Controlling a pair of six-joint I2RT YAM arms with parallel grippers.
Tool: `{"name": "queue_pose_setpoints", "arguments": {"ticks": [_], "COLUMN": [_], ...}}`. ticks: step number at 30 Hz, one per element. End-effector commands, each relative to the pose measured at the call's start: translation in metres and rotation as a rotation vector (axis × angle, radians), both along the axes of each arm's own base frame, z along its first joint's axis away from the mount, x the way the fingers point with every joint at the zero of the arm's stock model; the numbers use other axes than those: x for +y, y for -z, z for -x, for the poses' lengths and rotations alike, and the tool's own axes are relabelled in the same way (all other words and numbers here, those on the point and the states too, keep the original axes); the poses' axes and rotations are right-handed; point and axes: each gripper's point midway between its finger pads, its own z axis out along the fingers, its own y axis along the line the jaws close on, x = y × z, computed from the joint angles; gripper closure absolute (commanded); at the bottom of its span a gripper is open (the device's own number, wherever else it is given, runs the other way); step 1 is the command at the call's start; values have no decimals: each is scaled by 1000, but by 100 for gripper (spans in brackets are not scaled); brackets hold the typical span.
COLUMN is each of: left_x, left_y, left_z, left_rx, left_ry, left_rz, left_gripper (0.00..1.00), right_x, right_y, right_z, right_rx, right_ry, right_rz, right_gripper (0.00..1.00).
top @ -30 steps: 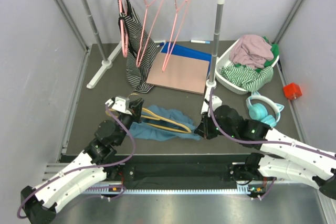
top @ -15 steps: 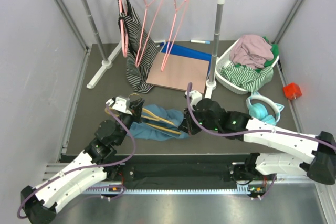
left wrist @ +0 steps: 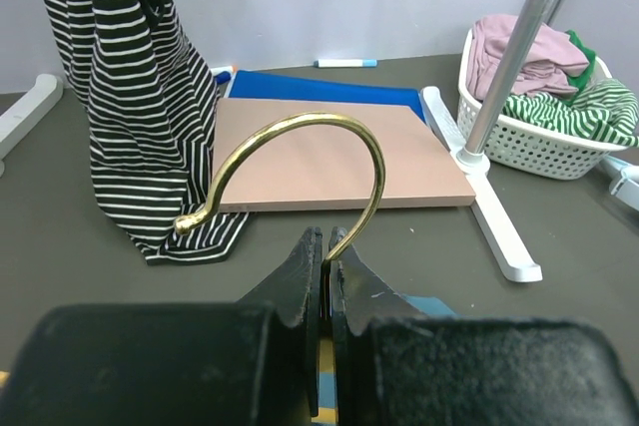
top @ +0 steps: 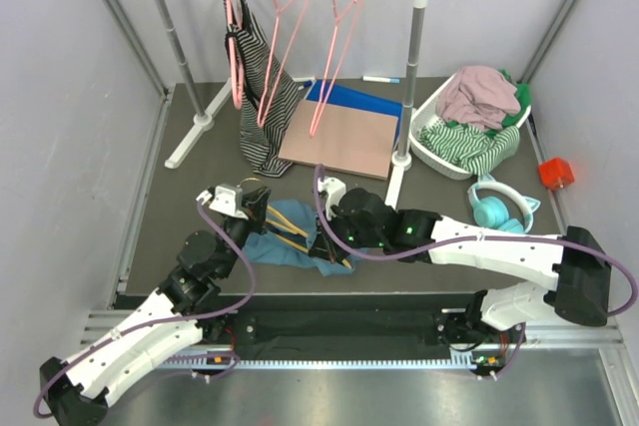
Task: Place the tank top on the hanger
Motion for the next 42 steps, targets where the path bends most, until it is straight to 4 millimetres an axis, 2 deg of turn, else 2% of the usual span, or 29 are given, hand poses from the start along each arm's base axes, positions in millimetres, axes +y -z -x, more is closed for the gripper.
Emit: {"name": "queue_pose_setpoints", "arguments": {"ticks": [1,6,13,19,25,30,31,33,34,35,36,38,39,40,42], "left_x": [4,11,36,49,51,47,46,42,42,40,37,33,28,26,17], "left_y": [-20,-20,-24,-29,-30,-33,-33,-31,-31,-31,-29,-29,-26,-27,-23], "left_z": [2,2,4,8,10,12,12,11,11,11,10,9,8,7,6], "left_rx": [-61,-66,-74,-99,-98,-103,-102,-95,-94,-91,-85,-80,-67,-66,-53], "left_ry": [-9,-39,-145,-183,-187,-156,-153,-141,-139,-129,-123,-108,-93,-84,-54], "left_rz": [69,90,145,186,199,213,211,207,208,205,200,193,179,179,158], "left_gripper": [100,100,100,100,100,100,100,100,100,100,100,100,100,100,100], "right_x": [27,18,5,-14,-27,-13,-5,5,16,22,30,41,47,49,54], "right_y": [-42,-26,-5,14,14,4,-7,-9,-24,-23,-36,-39,-51,-52,-56], "right_z": [-5,-20,-20,-20,-23,-22,-24,-25,-24,-25,-25,-24,-24,-22,-22], "right_rx": [-65,-82,-70,-63,-68,-66,-74,-86,-96,-104,-113,-123,-135,-136,-152], "right_ry": [-10,95,144,193,243,213,205,175,158,141,130,100,90,78,63], "right_rz": [-133,-68,-35,30,43,-1,-20,-15,-48,-42,-69,-67,-89,-84,-80], "right_gripper": [100,100,100,100,100,100,100,100,100,100,100,99,97,96,84]}}
